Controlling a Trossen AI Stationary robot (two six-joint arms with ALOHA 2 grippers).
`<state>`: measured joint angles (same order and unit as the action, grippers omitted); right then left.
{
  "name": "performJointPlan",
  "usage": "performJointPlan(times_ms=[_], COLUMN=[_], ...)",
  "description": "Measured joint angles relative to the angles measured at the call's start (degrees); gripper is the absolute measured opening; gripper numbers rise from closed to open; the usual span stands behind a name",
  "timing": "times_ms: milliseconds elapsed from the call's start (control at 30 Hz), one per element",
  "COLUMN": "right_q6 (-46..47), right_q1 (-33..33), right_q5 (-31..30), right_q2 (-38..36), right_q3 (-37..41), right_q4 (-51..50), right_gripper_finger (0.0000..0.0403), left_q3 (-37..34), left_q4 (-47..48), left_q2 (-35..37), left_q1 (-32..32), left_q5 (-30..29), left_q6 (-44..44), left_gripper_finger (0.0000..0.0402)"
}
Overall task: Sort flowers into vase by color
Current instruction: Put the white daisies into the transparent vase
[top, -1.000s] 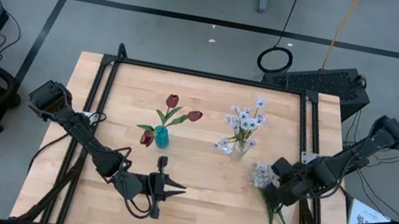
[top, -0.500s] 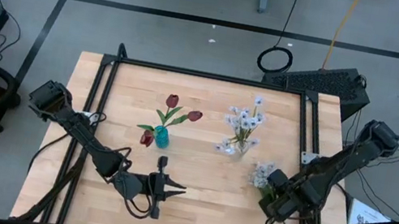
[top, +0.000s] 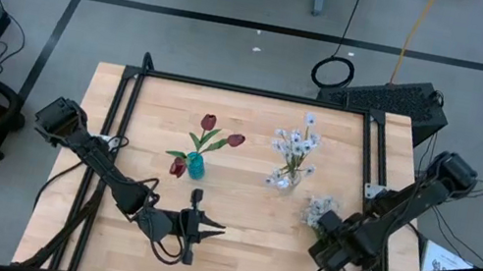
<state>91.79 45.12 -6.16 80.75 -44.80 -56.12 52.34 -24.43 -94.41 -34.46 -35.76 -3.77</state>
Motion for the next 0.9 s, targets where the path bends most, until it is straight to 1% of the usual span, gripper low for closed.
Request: performJointPlan(times_ms=[133, 267, 367, 533, 700, 833, 900], right_q6=[-0.93, -1.37, -1.35, -1.18, -0.98, -0.98, -1.14], right_q1=[0.0, 0.0, 0.0, 0.0, 0.0, 0.0, 0.0], right_q5=[0.07, 0.05, -0.07, -0.37, -2.41, -2.95, -2.97], right_q2=[1.13, 1.5, 1.5, 1.5, 1.5, 1.49, 1.48], right_q3=[0.0, 0.02, 0.02, 0.02, 0.02, 0.02, 0.03], right_q4=[0.64, 1.52, 1.64, 1.5, 1.38, 1.38, 1.38], right_gripper_finger=[0.0295, 0.0262, 0.0221, 0.0143, 0.0068, 0.002, 0.0008], left_q3=[0.0, 0.0, 0.0, 0.0, 0.0, 0.0, 0.0], left_q4=[0.13, 0.13, 0.13, 0.13, 0.13, 0.13, 0.13], left_q2=[0.0, 0.0, 0.0, 0.0, 0.0, 0.0, 0.0], left_q1=[0.0, 0.03, 0.04, 0.02, 0.02, -0.02, -0.02], left_q5=[0.0, -0.01, -0.01, -0.01, -0.01, -0.01, -0.01], left_q6=[0.07, 0.09, 0.07, 0.04, 0.02, 0.02, 0.02], left_gripper_finger=[0.0049, 0.0049, 0.0049, 0.0049, 0.0049, 0.0049, 0.0049])
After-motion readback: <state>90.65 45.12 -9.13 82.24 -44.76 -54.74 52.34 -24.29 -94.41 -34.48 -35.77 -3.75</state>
